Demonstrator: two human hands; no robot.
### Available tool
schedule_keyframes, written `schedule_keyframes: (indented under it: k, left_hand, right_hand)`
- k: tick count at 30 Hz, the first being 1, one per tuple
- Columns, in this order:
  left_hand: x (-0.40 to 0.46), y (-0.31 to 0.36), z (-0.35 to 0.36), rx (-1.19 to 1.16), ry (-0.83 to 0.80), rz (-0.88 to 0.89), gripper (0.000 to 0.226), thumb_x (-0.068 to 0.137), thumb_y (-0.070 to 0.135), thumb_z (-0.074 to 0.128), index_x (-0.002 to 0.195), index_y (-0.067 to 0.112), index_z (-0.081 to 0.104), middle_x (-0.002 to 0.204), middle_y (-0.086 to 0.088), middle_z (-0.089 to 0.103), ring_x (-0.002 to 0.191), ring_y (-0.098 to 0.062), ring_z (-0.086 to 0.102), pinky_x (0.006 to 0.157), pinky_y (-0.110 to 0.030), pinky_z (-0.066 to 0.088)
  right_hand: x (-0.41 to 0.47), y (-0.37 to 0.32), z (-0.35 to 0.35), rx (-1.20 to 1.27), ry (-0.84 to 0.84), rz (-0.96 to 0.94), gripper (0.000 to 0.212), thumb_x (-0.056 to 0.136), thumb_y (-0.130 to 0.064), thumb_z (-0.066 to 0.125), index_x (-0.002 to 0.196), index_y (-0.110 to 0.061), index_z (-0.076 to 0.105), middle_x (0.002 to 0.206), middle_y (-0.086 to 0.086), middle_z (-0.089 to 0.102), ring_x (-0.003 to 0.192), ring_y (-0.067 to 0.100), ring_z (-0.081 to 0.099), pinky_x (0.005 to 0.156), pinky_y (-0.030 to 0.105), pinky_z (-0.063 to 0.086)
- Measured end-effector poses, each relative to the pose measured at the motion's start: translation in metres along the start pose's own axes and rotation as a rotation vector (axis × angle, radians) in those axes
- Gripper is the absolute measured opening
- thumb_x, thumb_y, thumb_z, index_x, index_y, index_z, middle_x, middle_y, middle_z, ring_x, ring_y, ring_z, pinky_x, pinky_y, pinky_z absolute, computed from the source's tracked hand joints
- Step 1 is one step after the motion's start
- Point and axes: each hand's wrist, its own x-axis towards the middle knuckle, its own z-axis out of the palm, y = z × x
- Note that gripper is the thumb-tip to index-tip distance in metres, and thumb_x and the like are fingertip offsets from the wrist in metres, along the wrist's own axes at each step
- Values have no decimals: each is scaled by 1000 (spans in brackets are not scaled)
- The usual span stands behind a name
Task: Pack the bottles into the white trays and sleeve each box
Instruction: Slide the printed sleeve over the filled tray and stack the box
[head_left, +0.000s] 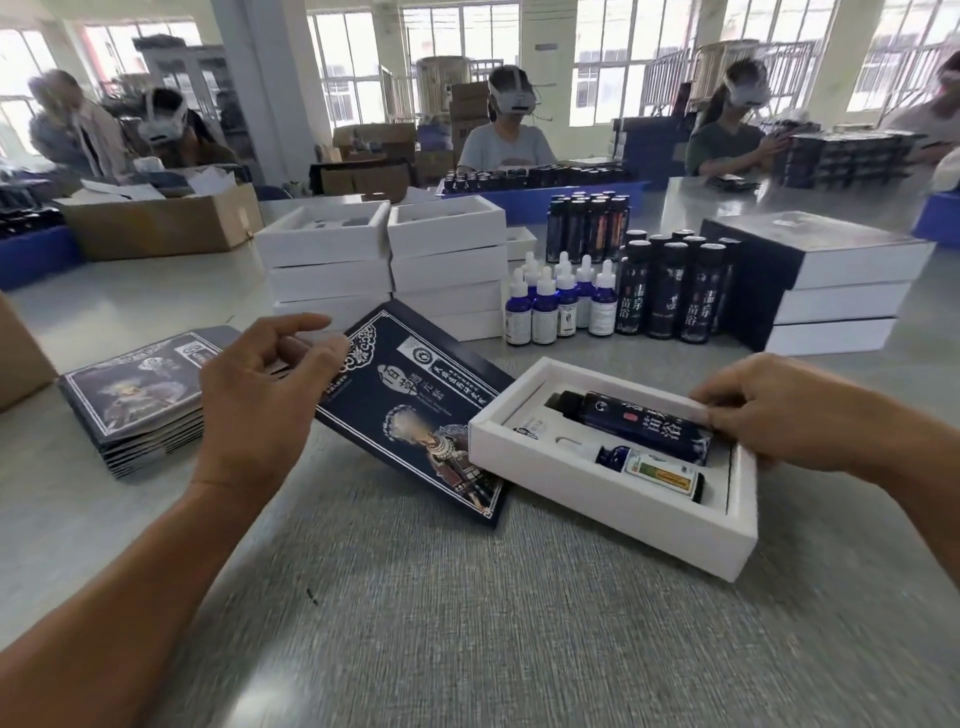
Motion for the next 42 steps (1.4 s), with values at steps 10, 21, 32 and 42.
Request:
schedule_keyframes:
  k: [10, 21, 32, 42]
  left_hand:
    - [6, -10, 0, -14, 157, -95, 7, 90, 28, 71, 93, 34, 70, 69, 9, 73, 66, -3, 71, 48, -14, 50]
    - [16, -41, -5, 19, 224, -392, 21, 89, 23, 71, 109, 22, 66, 87, 8, 67, 71, -1, 60, 49, -9, 44]
    - [12, -45, 0, 42, 188, -375, 22, 85, 28, 74, 106, 29, 66, 92, 12, 69, 76, 3, 63, 60, -10, 44]
    - [8, -43, 4, 36, 126, -361, 7, 88, 30, 72, 91, 34, 67, 92, 9, 70, 67, 7, 67, 53, -7, 46]
  right_hand:
    - [-3, 2, -5, 87, -2, 35, 22, 98, -18, 59, 86, -17, 77, 85, 10, 72, 78, 30, 70, 70, 45, 62]
    - [0, 5, -4, 94, 40, 79, 21, 97, -20, 60, 85, -19, 76, 81, 10, 70, 69, 23, 63, 60, 34, 58]
    - [-5, -13, 6, -127, -27, -112, 19, 97, -32, 59, 85, -33, 75, 75, -6, 69, 69, 11, 61, 70, 38, 54]
    - [-9, -10, -1, -168, -78, -152, 19, 96, -36, 60, 84, -36, 74, 79, -9, 69, 77, 13, 62, 78, 40, 54]
